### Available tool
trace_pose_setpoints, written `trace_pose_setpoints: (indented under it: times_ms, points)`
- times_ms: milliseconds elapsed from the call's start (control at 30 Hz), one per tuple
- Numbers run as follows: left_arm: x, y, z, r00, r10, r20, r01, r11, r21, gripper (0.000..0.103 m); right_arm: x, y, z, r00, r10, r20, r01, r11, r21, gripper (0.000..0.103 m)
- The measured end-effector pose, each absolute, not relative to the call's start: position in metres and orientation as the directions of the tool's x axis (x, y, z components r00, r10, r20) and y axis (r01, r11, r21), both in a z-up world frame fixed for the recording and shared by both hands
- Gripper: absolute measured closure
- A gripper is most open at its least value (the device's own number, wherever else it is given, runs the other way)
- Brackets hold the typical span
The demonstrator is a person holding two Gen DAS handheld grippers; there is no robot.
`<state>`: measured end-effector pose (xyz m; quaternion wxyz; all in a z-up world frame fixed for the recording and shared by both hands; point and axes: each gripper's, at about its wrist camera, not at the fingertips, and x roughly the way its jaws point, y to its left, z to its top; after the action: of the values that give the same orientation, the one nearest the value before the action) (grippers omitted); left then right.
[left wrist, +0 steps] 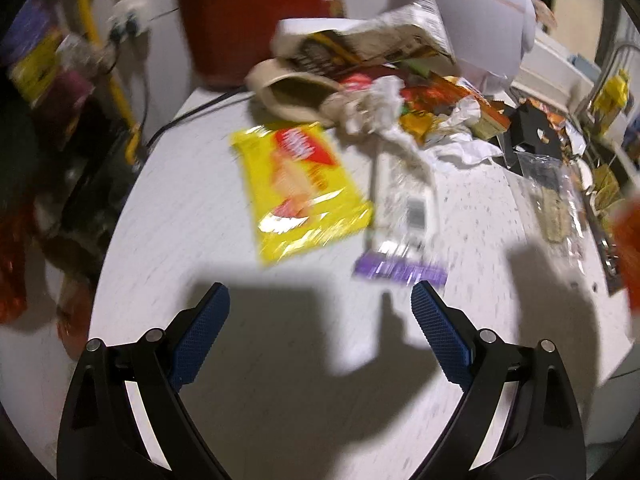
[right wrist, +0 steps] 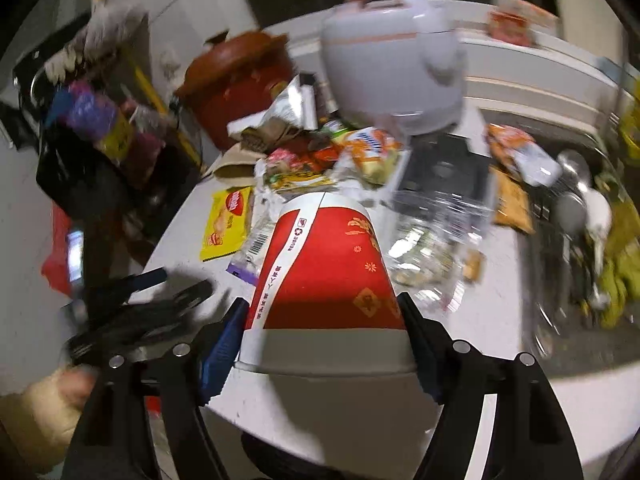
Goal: Collect trash
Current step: 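Grasp the red-white paper cup with the right tool while the left tool grasps a wrapper, then lower the paper cup into the black trash bag and open the right tool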
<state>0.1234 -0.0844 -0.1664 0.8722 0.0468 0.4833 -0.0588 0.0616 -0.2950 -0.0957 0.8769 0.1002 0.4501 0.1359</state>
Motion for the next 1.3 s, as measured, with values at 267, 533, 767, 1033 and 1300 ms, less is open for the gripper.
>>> trace_pose_setpoints:
  times_ms: [267,533,767,1033,1300]
  points:
    - [0.163,-0.14,-0.183,0.533,-0.027,-0.846,0.264,0.955,0.136,0.013,0.029,-0.309,-0.099,0.584,0.311,-0.75,-0.08,0.941,0.329,0.028]
    - [0.167,-0.139,-0.178,0.528,-0.129,-0.84,0.291,0.956,0.036,0.059,0.015,-0.306,-0.105,0.583,0.329,-0.743,-0.073,0.932,0.355,0.028]
    - [0.132,-0.113,-0.167,0.476,-0.26,-0.84,0.305,0.945,-0.119,0.062,0.01,-0.304,-0.103,0.591,0.347,-0.728,-0.075,0.923,0.378,0.028]
    - [0.069,-0.062,-0.132,0.395,-0.457,-0.797,0.368,0.874,-0.318,0.063,-0.001,-0.295,-0.104,0.577,0.387,-0.72,-0.103,0.908,0.406,0.028]
    - [0.036,-0.026,-0.111,0.422,-0.473,-0.773,0.359,0.87,-0.337,0.063,-0.009,-0.279,-0.106,0.559,0.421,-0.715,-0.126,0.895,0.429,0.028]
